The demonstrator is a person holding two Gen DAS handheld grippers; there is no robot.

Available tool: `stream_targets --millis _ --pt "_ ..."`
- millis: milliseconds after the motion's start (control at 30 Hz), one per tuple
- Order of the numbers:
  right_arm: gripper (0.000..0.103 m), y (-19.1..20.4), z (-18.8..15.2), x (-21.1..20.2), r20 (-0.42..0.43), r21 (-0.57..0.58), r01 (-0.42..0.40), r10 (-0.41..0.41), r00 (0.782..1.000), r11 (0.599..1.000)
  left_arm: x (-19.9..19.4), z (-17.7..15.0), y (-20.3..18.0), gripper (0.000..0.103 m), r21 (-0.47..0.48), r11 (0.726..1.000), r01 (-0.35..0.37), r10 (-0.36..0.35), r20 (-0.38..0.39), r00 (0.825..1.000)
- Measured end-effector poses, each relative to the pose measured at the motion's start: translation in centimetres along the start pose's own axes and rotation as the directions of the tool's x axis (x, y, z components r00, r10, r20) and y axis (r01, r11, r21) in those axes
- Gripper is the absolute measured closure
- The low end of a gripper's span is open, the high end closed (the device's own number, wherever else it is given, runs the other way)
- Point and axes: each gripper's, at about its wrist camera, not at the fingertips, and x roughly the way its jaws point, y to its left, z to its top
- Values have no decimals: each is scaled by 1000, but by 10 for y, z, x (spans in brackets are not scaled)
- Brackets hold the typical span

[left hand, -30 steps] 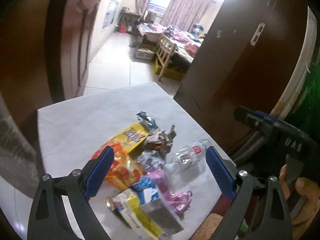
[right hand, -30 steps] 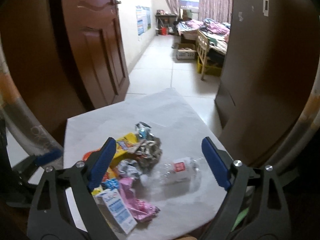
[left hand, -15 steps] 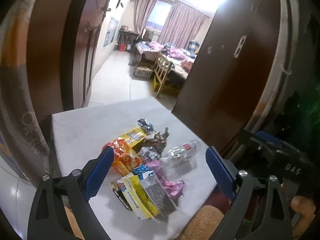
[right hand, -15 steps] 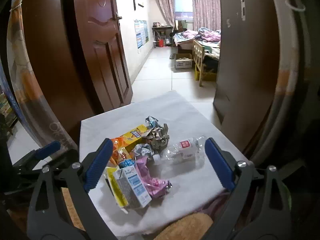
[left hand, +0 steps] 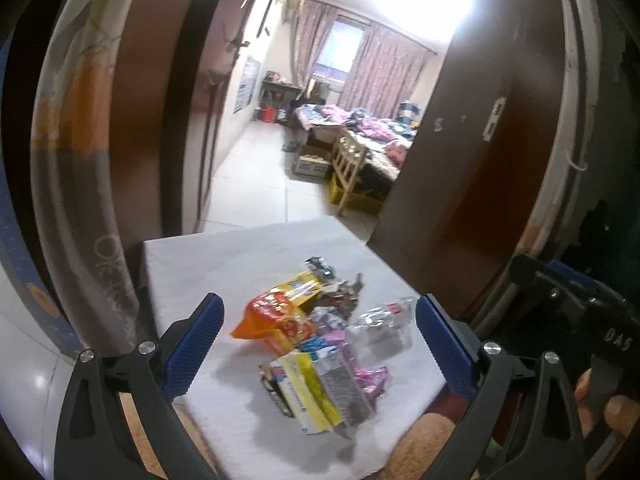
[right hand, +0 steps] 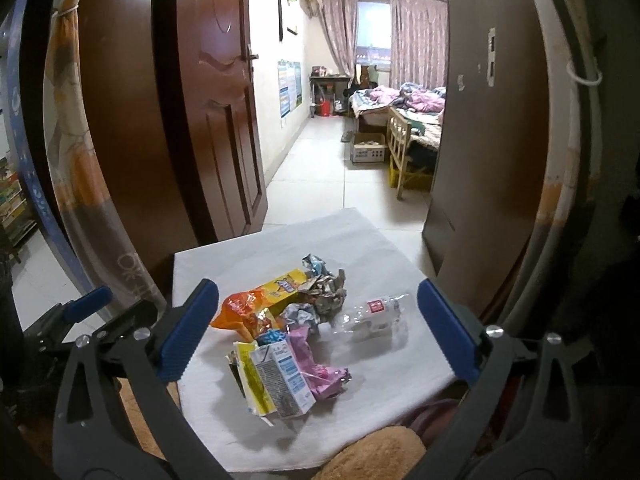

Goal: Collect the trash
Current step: 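Move both open tools back over the table, then grasp the milk carton with the right tool while the left grasps the yellow wrapper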

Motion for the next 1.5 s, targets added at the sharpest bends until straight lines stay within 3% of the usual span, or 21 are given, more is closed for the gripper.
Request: stream_targets --millis 167,333,467,633,767,833,867,900,933,1033,1167,1333,1500 --pt "5 -2 -8 38 -78 45 -27 31 996 999 21 -8 27 11 -29 997 -65 64 -48 997" --pt "5 2 -26 84 -196 42 -38 45 980 998 42 -14 52 11 -89 990 -108 98 -108 989" --pt "5 11 -50 118 -301 21 -63 67 951 998 50 -19 60 11 -100 988 -121 108 -130 986" --pt "5 24 -91 161 -423 3 -101 93 901 995 51 -19 66 11 -114 985 -130 116 -127 985" --pt "5 30 -113 187 -482 0 -120 105 870 993 53 -21 66 11 -117 984 -135 119 -134 984" --pt "16 29 -125 201 -524 21 -133 125 843 991 54 -23 65 11 -116 985 -132 115 -141 983" --pt "36 28 -128 203 -536 44 -148 148 831 988 55 -23 66 11 -116 985 -130 112 -145 983" --pt "37 25 -133 207 -556 91 -165 188 810 982 56 -25 65 11 -117 985 -127 109 -152 982" --pt "37 21 -135 207 -555 125 -172 212 804 977 58 -27 65 11 -119 985 -125 105 -160 982" --pt "38 9 -132 195 -526 180 -173 243 815 968 68 -36 63 11 -119 985 -123 99 -193 976" --pt "38 -11 -112 159 -430 212 -147 227 874 966 88 -57 53 12 -111 987 -115 81 -271 959" --pt "38 -29 -87 115 -332 159 -65 116 936 985 131 -84 25 16 -77 995 -69 35 -384 923" --pt "38 -41 -70 93 -281 161 -72 116 953 984 168 -102 12 24 -41 991 -125 93 -449 889"
